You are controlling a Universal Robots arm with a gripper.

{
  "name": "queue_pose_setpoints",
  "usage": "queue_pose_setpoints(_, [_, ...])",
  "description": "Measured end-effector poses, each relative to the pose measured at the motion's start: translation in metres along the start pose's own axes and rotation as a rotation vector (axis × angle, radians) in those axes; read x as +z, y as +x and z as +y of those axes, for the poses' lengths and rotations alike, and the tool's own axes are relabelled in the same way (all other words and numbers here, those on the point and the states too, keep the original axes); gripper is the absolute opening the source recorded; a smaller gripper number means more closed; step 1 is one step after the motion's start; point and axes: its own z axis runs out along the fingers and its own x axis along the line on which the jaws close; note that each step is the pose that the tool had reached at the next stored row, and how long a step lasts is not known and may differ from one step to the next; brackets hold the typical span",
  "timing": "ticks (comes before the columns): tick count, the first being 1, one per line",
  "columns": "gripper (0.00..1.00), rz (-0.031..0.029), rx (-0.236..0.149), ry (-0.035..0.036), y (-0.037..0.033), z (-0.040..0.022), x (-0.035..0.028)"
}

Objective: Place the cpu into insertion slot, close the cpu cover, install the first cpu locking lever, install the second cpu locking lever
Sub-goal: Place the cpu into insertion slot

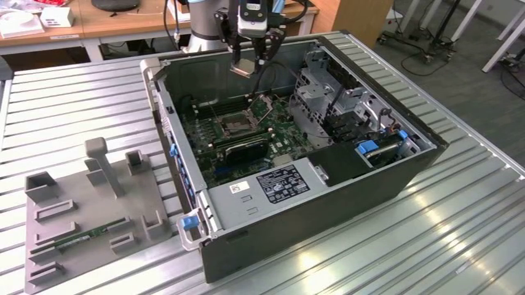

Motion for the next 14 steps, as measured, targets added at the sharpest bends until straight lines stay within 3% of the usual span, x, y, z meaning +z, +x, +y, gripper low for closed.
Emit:
queue_pose_setpoints(11, [0.54,-0.0002,0.001,-0.0001,0.0000,0.0000,0.0000])
queue_pose_setpoints(14, [0.54,-0.0022,0.025,-0.0005,0.0000,0.0000,0.0003])
